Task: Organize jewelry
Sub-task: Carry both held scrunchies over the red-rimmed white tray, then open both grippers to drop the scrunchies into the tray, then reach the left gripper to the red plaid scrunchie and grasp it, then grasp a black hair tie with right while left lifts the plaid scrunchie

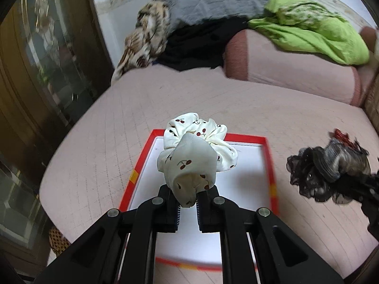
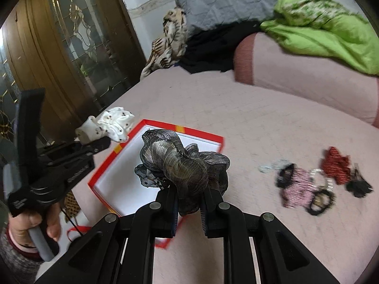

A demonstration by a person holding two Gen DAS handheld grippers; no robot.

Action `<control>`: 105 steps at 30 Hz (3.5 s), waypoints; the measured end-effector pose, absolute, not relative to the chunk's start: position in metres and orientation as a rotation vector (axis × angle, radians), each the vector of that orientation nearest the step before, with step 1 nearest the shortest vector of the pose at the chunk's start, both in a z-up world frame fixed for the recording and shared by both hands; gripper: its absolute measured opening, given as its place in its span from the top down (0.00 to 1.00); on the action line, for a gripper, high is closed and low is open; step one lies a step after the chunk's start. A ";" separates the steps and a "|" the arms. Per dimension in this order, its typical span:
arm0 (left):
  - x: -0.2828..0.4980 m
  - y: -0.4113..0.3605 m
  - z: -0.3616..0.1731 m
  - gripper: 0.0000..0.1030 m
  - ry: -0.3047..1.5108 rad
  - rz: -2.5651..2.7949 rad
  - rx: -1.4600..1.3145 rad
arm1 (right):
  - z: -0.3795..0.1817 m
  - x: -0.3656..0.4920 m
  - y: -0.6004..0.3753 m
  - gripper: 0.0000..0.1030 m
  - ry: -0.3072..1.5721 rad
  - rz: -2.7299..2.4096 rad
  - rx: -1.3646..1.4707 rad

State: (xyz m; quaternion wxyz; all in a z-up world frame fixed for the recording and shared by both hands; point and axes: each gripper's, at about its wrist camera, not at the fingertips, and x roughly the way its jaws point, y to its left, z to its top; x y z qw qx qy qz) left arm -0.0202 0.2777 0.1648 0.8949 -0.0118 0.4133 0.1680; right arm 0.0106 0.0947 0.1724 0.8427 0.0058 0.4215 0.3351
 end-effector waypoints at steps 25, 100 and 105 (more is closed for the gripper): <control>0.057 0.396 0.081 0.58 1.028 0.423 -0.329 | 0.082 0.122 0.173 0.38 1.147 0.673 0.143; 0.047 0.060 0.044 0.88 1.157 -0.108 -0.175 | 0.044 0.031 -0.204 0.38 0.927 0.249 0.372; 0.031 0.077 0.043 0.60 1.113 -0.057 -0.171 | 0.045 0.026 -0.182 0.38 0.950 0.322 0.354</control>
